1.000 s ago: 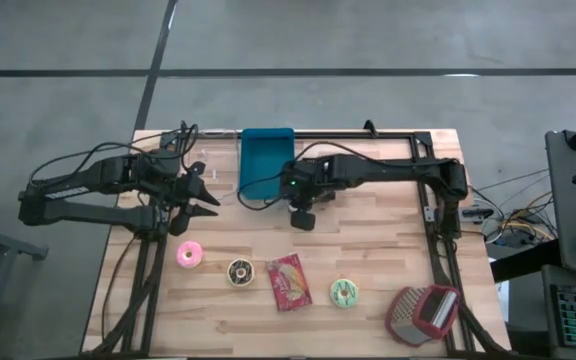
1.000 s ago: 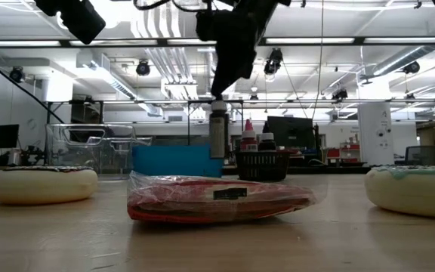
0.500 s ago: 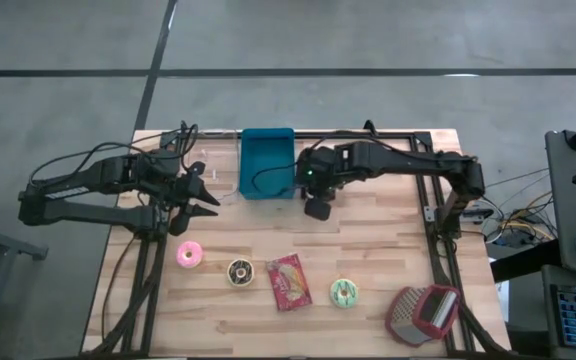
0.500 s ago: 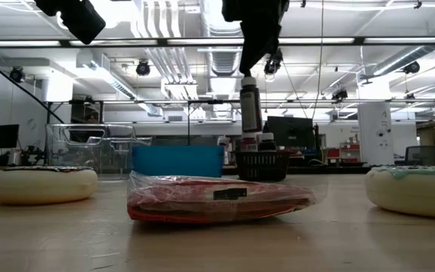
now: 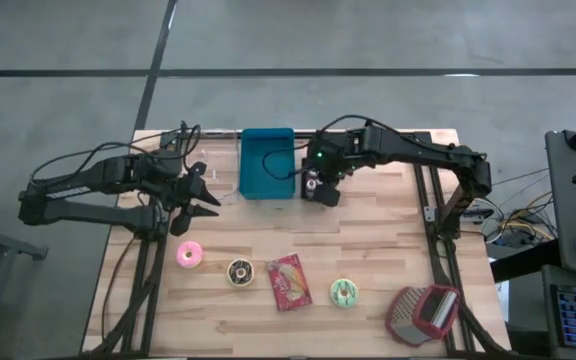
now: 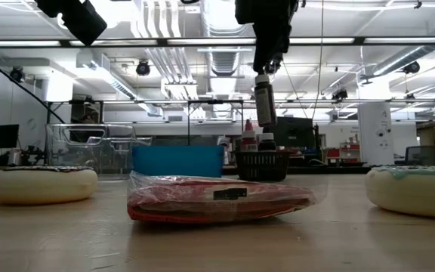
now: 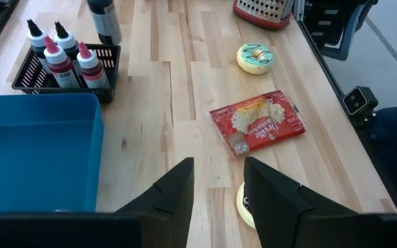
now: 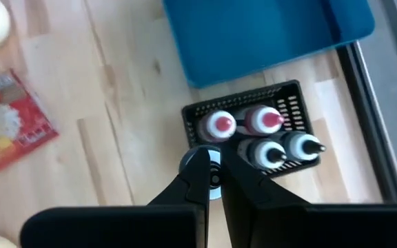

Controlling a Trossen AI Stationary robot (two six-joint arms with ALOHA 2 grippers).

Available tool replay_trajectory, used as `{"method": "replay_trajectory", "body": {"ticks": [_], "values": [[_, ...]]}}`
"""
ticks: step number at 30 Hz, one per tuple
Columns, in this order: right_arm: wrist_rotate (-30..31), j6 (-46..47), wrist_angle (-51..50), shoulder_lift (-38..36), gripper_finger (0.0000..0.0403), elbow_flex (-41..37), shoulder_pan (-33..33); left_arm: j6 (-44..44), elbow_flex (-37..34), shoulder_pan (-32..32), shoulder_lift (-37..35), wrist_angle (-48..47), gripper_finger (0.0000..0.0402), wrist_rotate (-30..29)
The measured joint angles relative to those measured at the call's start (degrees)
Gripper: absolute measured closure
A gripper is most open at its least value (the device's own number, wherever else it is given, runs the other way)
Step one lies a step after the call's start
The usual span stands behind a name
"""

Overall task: Pick & Place Food Item
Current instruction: Put the black food coloring into the black bin

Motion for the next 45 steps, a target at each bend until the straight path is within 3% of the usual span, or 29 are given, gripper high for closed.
{"method": "replay_trajectory", "body": {"ticks": [9, 22, 28, 39, 45], "values": [[-0.7, -1.9, 2.5, -1.5, 0.039, -2.6, -1.2, 0.0, 0.0, 0.0, 0.0, 0.0, 0.0268, 0.0], [-1.7, -2.9, 21.1, -16.4, 0.039, -24.5, -2.9, 0.0, 0.0, 0.0, 0.0, 0.0, 0.0268, 0.0], [-2.8, -2.9, 23.3, -18.0, 0.039, -30.8, -4.4, 0.0, 0.0, 0.0, 0.0, 0.0, 0.0268, 0.0], [-4.5, -3.3, 24.9, -16.4, 0.039, -30.7, -5.7, 0.0, 0.0, 0.0, 0.1, 0.0, 0.0268, 0.0], [-5.1, -3.9, 20.1, -12.7, 0.039, -24.1, -6.7, 0.0, 0.0, 0.0, 0.1, 0.0, 0.0268, 0.0]]}}
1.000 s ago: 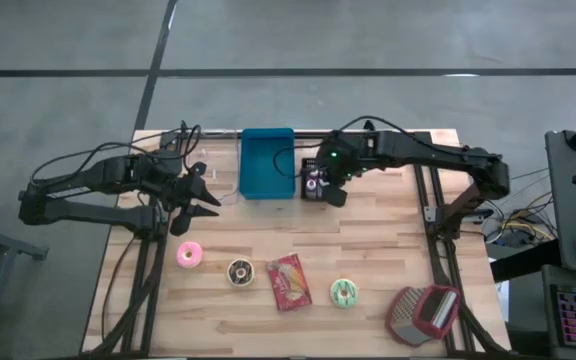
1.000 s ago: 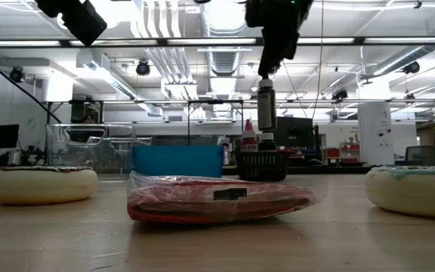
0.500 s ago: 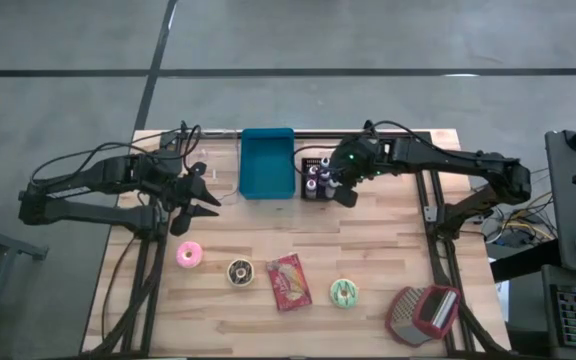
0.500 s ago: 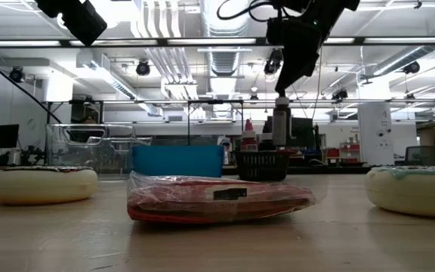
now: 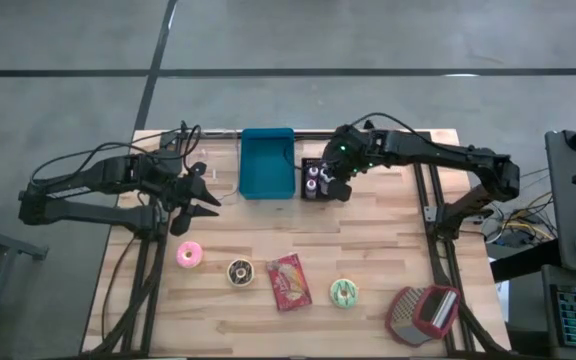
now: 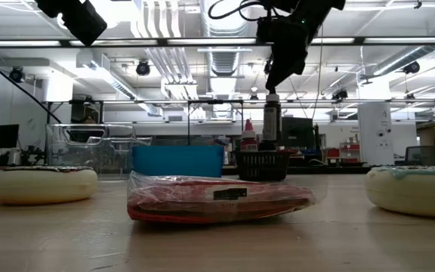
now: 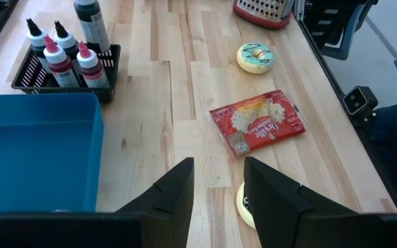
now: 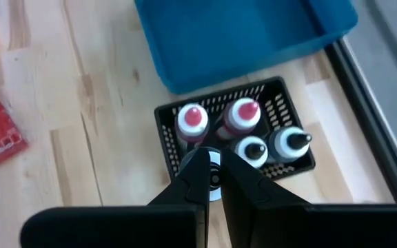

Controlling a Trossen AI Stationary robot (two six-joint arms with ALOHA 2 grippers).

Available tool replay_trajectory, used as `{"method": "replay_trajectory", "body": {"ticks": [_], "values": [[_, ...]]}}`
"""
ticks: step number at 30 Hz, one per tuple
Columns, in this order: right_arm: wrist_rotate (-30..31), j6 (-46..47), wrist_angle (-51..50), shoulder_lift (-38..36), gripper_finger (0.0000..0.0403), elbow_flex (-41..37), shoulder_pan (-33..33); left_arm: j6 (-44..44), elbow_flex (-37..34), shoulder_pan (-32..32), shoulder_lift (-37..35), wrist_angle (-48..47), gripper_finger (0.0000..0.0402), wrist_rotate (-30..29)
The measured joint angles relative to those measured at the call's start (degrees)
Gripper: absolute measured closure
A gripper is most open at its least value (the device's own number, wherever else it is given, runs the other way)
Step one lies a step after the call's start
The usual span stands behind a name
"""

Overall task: Pick & Place Food Item
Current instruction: Put the black food coloring into the black bin

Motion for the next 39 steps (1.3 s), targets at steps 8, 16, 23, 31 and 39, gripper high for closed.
{"method": "replay_trajectory", "body": {"ticks": [8, 16, 23, 31, 39], "values": [[-0.7, -0.1, -5.7, 5.4, 0.039, 5.8, -0.7, 0.0, 0.0, 0.0, 0.0, 0.0, 0.0268, 0.0], [-1.1, 0.4, -3.7, 5.7, 0.039, 4.4, -0.7, 0.0, 0.0, 0.0, 0.0, 0.0, 0.0268, 0.0], [-1.3, 0.7, 1.5, 5.7, 0.039, 0.1, -0.7, 0.0, 0.0, 0.0, 0.0, 0.0, 0.0268, 0.0], [-1.9, 1.9, 4.3, 5.6, 0.039, -3.1, -0.7, 0.0, 0.0, 0.0, 0.0, 0.0, 0.0268, 0.0], [-2.0, 2.0, 8.3, 5.6, 0.039, -6.2, -0.7, 0.0, 0.0, 0.0, 0.0, 0.0, 0.0268, 0.0]]}}
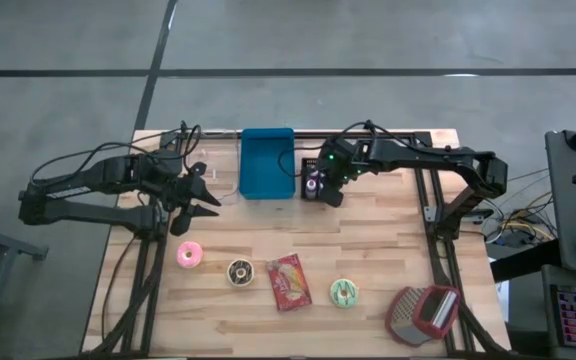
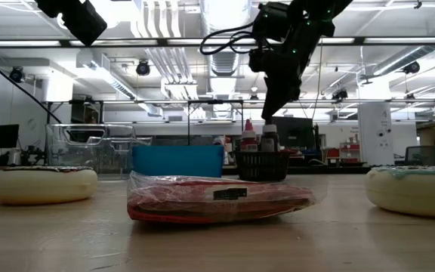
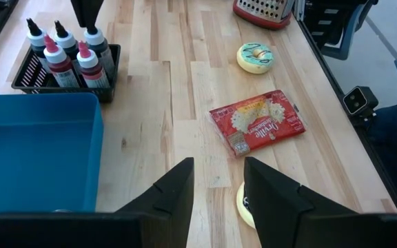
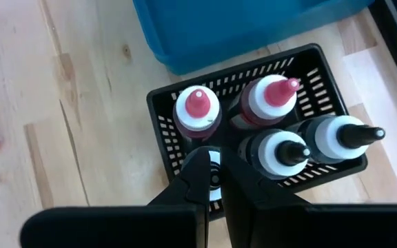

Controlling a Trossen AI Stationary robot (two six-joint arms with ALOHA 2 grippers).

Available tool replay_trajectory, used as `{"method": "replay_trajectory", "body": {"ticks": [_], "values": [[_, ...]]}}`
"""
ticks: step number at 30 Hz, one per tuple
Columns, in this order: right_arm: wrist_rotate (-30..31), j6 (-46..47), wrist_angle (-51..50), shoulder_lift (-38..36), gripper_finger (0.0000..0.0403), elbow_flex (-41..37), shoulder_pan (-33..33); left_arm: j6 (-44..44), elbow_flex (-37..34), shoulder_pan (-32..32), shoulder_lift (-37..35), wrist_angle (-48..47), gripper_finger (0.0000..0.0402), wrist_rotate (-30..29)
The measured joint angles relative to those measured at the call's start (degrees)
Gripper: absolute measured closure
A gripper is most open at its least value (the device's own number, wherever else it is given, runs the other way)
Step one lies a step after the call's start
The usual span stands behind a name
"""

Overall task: Pick & Place Food Item
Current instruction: Put the black food coloring into the black bin

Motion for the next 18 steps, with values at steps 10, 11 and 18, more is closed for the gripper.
{"method": "replay_trajectory", "body": {"ticks": [10, 11, 18], "values": [[0.0, 0.0, 1.3, 0.0, 0.0363, -2.4, -0.1, 0.0, 0.0, 0.0, 0.0, 0.0, 0.0268, 0.0], [0.0, 0.0, 1.5, -0.1, 0.0358, -2.7, -0.1, 0.0, 0.0, 0.0, 0.0, 0.0, 0.0268, 0.0], [0.0, 0.0, 3.6, -0.1, 0.0333, -4.0, -0.2, 0.0, 0.0, 0.0, 0.0, 0.0, 0.0268, 0.0]]}}
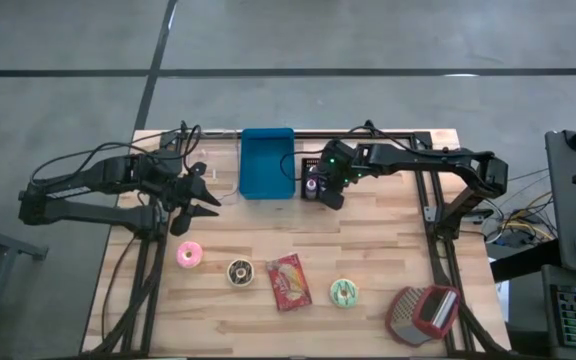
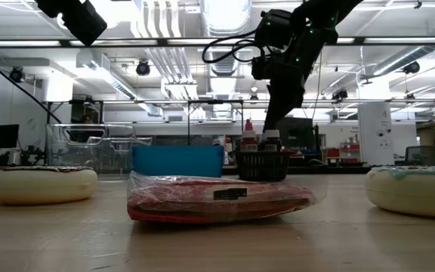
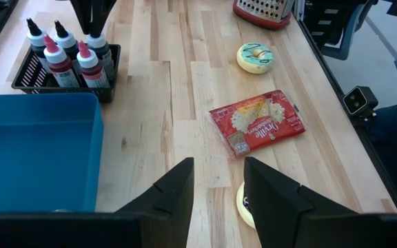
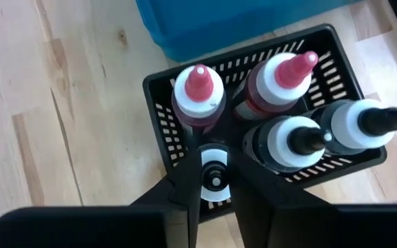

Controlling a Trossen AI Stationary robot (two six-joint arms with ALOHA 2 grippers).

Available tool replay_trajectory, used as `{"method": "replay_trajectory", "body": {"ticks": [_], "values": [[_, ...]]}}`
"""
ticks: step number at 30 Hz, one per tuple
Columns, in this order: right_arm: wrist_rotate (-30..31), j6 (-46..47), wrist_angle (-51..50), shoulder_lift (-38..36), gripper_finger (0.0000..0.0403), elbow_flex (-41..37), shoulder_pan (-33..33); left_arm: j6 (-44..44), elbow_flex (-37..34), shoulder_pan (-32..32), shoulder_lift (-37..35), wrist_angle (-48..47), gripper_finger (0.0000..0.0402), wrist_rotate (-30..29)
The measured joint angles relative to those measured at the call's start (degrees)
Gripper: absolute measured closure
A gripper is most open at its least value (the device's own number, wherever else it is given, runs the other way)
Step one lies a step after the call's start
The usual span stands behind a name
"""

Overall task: Pick & Place Food Item
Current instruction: Put the black food coloring into the black bin

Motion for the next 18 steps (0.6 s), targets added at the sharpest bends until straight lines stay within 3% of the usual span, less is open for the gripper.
{"method": "replay_trajectory", "body": {"ticks": [18], "values": [[-0.2, 0.0, 1.7, 0.0, 0.0277, 0.2, 0.0, 0.0, 0.0, 0.0, 0.0, 0.0, 0.0268, 0.0]]}}
